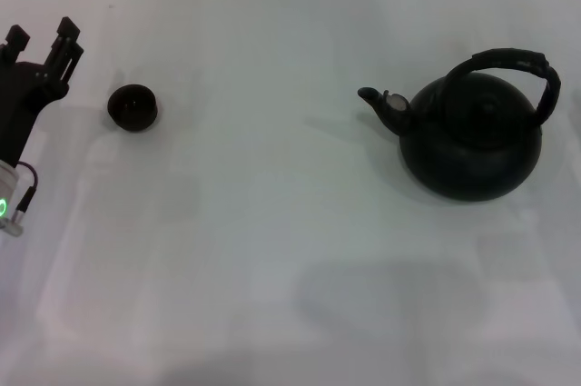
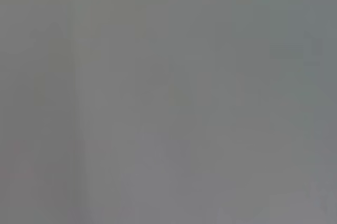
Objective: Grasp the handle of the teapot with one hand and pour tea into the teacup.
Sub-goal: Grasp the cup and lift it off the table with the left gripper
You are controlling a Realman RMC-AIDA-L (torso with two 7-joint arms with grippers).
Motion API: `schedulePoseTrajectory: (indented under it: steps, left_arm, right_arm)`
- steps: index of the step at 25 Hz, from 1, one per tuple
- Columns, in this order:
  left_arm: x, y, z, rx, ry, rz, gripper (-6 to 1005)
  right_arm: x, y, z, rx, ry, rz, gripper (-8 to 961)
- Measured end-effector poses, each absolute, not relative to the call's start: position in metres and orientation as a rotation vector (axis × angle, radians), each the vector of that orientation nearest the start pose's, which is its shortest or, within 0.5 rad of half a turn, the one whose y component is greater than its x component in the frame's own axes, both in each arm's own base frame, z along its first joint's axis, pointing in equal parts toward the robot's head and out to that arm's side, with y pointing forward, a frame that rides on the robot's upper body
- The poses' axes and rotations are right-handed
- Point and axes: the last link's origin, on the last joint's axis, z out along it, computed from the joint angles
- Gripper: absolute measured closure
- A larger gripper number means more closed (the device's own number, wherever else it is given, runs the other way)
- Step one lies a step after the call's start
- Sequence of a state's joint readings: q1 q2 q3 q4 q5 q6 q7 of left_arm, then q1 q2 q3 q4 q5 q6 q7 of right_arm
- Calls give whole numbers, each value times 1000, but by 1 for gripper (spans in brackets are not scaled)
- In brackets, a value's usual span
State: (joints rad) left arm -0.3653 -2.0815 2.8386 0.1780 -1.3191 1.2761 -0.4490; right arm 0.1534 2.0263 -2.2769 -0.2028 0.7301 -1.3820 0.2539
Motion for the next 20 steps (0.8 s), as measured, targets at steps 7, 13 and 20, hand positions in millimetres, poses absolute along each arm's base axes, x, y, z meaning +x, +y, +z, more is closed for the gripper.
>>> schedulePoseTrajectory:
  steps: [7, 13, 20]
  left_arm:
    - [-336, 290, -33, -1570, -832, -940, 242]
    - [-336, 291, -32, -1571, -839, -947, 243]
    - [-331, 310, -25, -1630, -852, -977, 242]
  right_arm:
    - [375, 237, 12, -1520, 579, 753, 211]
    - [375, 238, 11, -1521, 579, 755, 211]
    - [374, 237, 11, -1522, 593, 767, 211]
